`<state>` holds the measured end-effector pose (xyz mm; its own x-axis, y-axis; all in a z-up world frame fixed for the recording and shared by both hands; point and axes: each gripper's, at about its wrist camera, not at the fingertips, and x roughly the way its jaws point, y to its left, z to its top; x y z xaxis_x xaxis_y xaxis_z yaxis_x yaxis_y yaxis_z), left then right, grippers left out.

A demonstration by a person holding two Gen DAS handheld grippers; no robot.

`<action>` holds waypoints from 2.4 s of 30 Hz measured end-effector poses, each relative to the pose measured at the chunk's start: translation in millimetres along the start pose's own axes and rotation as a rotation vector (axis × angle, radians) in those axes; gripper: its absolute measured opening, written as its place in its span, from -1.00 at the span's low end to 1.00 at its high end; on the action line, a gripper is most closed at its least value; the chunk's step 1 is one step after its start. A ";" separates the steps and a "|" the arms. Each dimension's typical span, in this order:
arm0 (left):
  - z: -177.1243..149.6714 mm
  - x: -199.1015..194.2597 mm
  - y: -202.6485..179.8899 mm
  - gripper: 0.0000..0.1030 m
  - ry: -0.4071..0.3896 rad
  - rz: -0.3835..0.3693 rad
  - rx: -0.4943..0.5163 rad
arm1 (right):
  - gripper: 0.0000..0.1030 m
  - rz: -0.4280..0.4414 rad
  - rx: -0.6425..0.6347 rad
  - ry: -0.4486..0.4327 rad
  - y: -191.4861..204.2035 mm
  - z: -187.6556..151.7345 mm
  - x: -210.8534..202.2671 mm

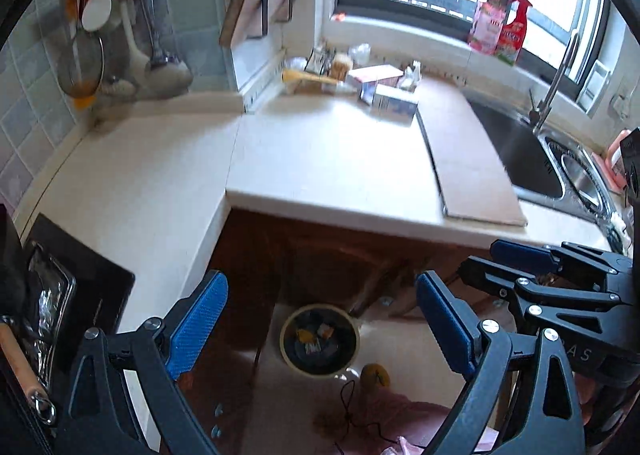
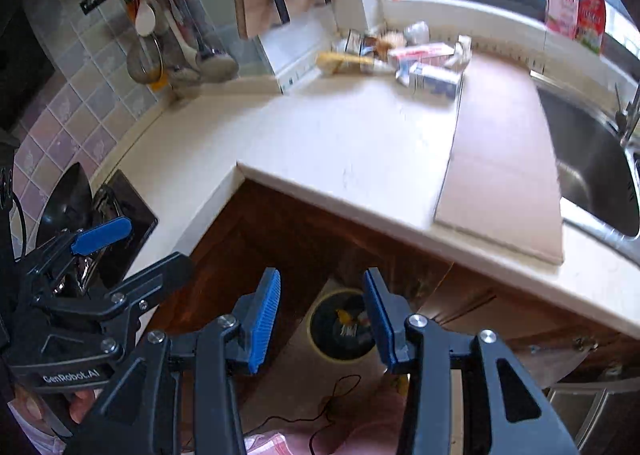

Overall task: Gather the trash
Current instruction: 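Raise both tools back over the counter toward the milk cartons, then grasp the white milk carton with the right tool while the left tool grasps the yellow carton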

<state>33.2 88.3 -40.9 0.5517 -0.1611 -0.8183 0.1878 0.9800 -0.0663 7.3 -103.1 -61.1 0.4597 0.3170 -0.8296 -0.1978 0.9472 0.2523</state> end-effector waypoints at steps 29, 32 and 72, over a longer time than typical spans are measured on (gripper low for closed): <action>233.6 113.5 -33.9 0.92 -0.031 0.094 -0.011 | 0.00 -0.022 -0.295 -0.040 -135.6 235.0 57.5; 249.6 151.5 -28.1 0.92 0.010 0.100 -0.043 | 0.00 -0.040 -0.371 -0.009 -145.2 251.3 95.8; 280.7 347.8 30.7 0.00 0.195 -0.029 -0.580 | -0.30 0.229 -0.180 0.005 -200.3 313.6 196.4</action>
<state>458.9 29.6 -167.4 0.3837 -0.2183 -0.8973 -0.3029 0.8881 -0.3457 408.7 -215.5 -118.4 0.3809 0.5206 -0.7641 -0.4466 0.8272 0.3410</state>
